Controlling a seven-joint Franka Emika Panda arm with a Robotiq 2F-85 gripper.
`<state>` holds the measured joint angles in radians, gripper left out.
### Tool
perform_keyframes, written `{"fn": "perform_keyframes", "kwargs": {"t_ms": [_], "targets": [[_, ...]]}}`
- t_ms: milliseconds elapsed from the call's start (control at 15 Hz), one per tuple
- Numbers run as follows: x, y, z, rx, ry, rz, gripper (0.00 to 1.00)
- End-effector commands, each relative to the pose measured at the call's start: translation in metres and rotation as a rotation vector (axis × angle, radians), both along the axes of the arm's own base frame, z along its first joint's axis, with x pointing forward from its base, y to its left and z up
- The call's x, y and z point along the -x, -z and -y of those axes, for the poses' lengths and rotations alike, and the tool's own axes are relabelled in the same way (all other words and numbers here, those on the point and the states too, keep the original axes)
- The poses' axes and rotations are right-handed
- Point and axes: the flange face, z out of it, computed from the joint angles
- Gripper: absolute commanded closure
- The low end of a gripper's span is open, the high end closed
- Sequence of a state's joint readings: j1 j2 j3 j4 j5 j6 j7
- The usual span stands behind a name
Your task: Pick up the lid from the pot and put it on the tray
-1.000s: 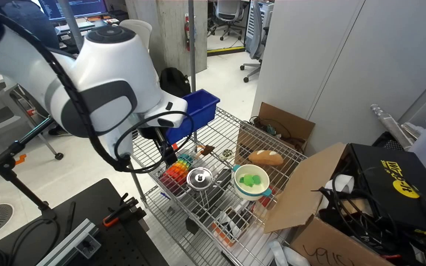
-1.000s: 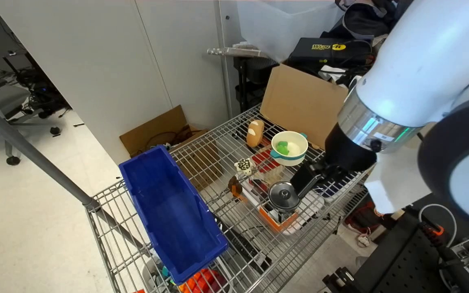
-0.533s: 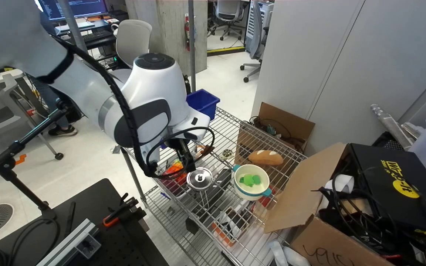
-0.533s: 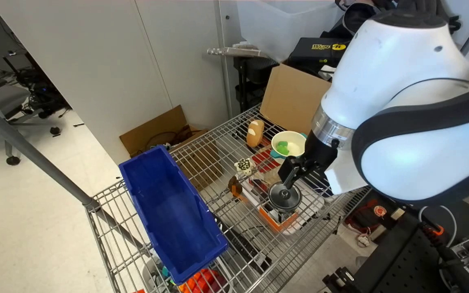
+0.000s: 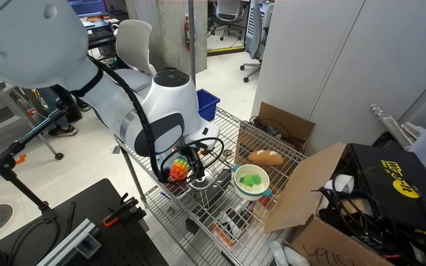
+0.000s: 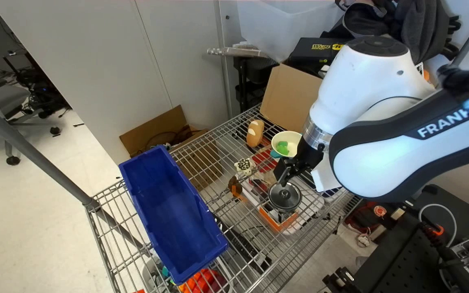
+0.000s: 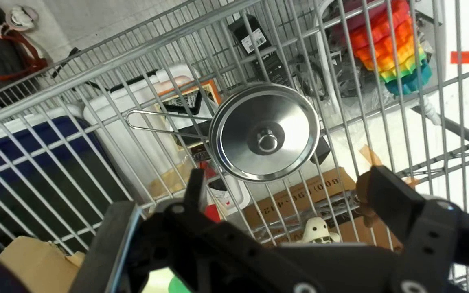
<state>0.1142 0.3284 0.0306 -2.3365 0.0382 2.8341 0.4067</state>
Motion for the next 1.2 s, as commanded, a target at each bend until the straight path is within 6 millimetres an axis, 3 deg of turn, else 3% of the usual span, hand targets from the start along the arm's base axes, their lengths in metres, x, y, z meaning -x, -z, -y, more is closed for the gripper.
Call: {"fn": "perform_keyframes", "kwargs": {"t_ms": [0, 467, 867, 1000, 1067, 1133], "targets": [[-0.018, 0.023, -0.002, 0.007, 0.025, -0.003, 0.00], [-0.036, 0.064, -0.011, 0.035, 0.050, -0.058, 0.00], [-0.052, 0.078, -0.024, 0.031, 0.061, -0.070, 0.00], [-0.056, 0.080, -0.026, 0.030, 0.071, -0.079, 0.12], [-0.059, 0.082, -0.025, 0.030, 0.082, -0.089, 0.32], [-0.060, 0.083, -0.025, 0.032, 0.088, -0.096, 0.33]]}}
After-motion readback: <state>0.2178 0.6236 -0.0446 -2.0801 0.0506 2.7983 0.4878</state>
